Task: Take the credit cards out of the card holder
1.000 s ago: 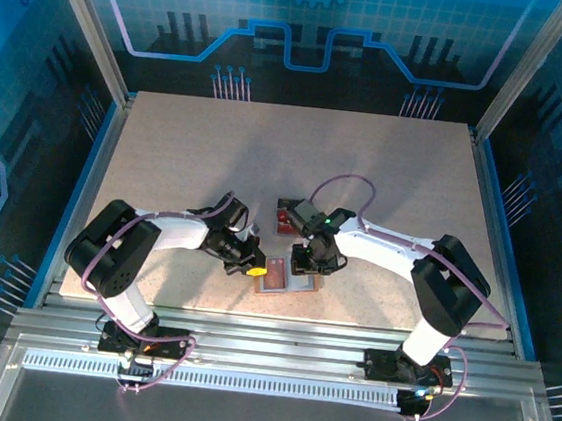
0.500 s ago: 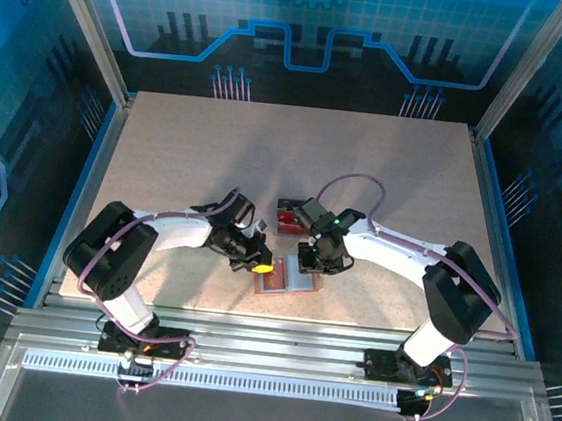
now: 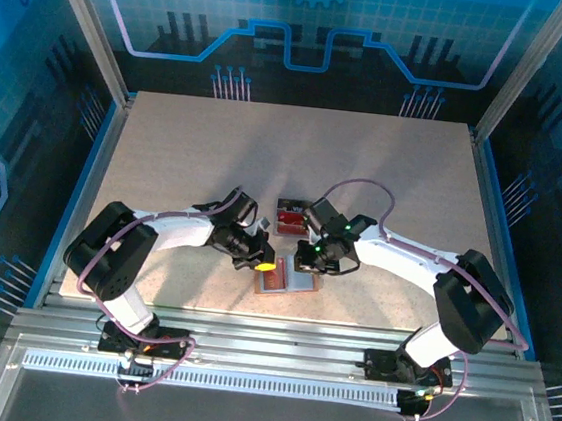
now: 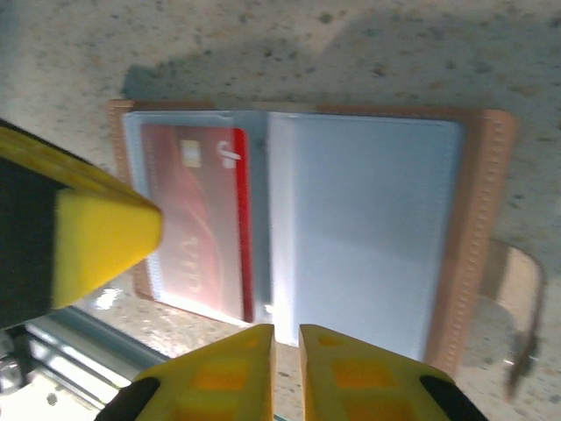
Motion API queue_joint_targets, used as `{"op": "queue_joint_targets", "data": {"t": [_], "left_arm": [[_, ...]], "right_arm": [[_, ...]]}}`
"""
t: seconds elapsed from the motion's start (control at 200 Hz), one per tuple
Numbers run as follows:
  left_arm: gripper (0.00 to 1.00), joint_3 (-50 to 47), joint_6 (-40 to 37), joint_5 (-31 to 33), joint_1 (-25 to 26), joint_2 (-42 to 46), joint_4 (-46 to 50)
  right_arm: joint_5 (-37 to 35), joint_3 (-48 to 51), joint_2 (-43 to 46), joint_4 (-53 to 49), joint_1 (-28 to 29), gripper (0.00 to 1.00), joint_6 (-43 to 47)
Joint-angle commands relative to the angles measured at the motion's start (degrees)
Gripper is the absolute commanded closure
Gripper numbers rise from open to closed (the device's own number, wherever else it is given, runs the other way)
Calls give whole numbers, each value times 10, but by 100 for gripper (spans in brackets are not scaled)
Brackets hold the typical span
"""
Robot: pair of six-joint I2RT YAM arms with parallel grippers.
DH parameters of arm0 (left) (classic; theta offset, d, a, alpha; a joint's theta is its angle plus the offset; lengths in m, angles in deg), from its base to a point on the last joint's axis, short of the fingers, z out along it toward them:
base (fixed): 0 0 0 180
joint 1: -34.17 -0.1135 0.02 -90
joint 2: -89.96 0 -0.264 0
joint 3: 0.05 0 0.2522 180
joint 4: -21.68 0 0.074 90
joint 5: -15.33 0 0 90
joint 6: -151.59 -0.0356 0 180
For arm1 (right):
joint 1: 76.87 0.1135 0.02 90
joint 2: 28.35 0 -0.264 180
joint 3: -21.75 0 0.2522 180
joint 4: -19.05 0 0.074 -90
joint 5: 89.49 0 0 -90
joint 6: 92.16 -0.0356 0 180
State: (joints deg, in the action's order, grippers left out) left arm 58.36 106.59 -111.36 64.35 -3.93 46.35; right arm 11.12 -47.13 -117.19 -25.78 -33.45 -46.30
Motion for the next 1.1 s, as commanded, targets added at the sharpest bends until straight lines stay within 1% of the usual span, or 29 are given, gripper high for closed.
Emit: {"op": "queue_joint_targets", "data": {"t": [0.0, 0.195, 0.44, 0.72, 0.94, 1.096], "left_arm": [[95, -2, 4, 6, 3, 21, 18], [95, -29, 17, 9, 7, 34, 4], [95, -52, 29, 13, 17, 34, -15], [95, -62, 32, 12, 21, 15, -29], [95, -51, 4, 38, 21, 13, 16], [95, -53, -1, 40, 21, 11, 20]], "right_arm": [[65, 8, -7, 60, -8, 86, -12], [110, 5, -45, 103, -13, 88, -18], [126, 4, -74, 122, -20, 89, -17], [138, 5, -101, 132, -26, 87, -11], [142, 8, -119, 139, -26, 84, -13], [141, 3, -127, 138, -27, 82, -11]]}}
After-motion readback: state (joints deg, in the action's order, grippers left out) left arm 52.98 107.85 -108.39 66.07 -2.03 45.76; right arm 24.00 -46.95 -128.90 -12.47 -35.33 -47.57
